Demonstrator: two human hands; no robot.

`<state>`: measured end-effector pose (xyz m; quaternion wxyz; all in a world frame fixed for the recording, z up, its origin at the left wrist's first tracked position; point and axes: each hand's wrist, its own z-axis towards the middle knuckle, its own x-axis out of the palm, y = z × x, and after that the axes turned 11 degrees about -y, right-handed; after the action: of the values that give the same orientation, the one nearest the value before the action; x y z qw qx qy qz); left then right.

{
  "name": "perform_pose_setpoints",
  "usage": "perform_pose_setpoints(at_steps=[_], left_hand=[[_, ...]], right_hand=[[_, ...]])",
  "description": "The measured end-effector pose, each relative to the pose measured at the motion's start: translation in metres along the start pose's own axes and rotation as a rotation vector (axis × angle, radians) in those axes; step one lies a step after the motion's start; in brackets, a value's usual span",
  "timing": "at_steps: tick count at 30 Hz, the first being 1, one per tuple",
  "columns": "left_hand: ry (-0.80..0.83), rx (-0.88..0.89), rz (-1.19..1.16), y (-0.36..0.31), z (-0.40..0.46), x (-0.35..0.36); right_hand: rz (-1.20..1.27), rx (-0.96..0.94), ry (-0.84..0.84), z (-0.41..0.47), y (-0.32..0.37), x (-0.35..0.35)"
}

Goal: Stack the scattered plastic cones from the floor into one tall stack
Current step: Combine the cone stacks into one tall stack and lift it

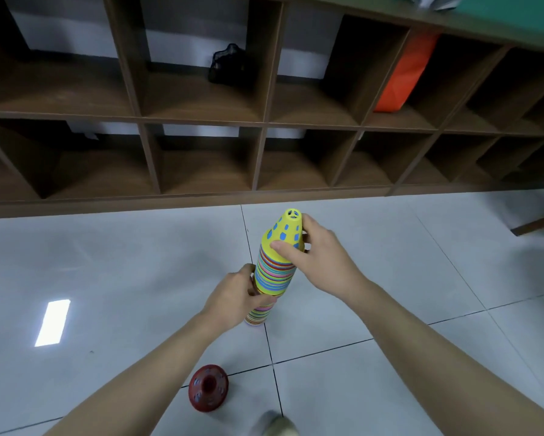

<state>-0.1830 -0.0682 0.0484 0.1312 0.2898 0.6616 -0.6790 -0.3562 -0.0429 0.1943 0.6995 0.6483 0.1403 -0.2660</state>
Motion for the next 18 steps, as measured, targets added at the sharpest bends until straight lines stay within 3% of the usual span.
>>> perform_pose_setpoints(at_steps=[6, 18], left_hand=[[0.009, -0.033, 0.134, 0.013, 0.000, 0.005], [0.086, -0.028, 0.136, 0.035, -0.013, -0.021]], right_hand=[[-0.100, 0.012, 0.112, 0.001, -0.023, 0.018], [0.003, 0.065, 0.115, -0.004, -0.033, 0.013]])
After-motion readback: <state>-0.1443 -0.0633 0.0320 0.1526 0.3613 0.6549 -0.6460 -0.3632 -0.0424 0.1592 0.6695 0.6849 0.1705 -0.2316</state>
